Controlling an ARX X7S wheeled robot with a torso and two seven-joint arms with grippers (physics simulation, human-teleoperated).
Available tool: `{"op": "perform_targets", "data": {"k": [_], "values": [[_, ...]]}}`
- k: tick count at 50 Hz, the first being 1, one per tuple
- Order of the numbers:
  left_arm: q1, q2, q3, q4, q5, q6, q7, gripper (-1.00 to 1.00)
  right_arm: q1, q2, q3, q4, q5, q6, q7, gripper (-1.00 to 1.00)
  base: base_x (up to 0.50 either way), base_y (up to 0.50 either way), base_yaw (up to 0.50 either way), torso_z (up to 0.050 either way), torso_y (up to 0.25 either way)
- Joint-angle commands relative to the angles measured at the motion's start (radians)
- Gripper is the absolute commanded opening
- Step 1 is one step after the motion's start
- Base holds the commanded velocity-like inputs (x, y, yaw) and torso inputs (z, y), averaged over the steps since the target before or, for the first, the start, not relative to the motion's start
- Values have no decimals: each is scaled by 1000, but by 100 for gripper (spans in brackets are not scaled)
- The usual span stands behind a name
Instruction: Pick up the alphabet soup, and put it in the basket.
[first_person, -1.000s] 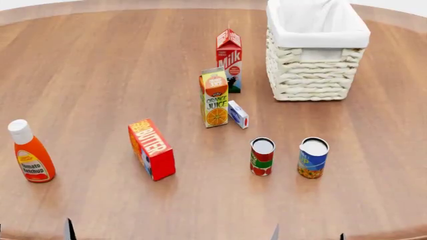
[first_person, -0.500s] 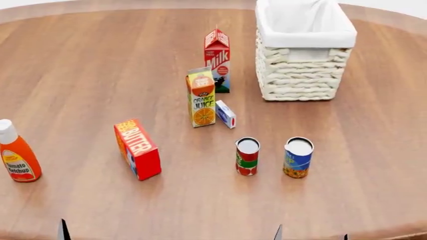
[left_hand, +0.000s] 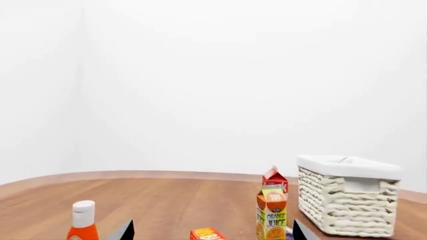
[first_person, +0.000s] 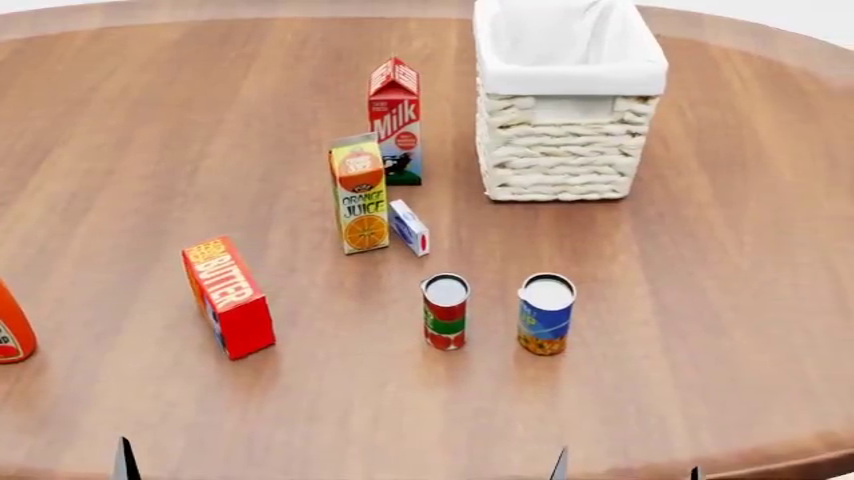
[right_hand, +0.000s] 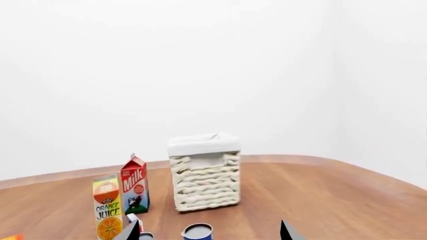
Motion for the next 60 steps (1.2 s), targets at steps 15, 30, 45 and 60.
{"op": "perform_targets", "data": {"k": [15,30,45,60], "values": [[-2,-16,18,-1,-5,4,-21,100,7,15,-16,6,10,0,21,100,0,-171,0,0,0],[-1,-24,30,3,-6,1,-32,100,8,22,-26,8,15,0,32,100,0,-171,0,0,0],[-3,-32,39,4,-9,-1,-43,100,10,30,-35,5,19,4,42,100,0,-171,0,0,0],[-8,-39,48,-4,-14,4,-51,100,15,36,-41,10,25,4,53,100,0,-173,0,0,0]]}}
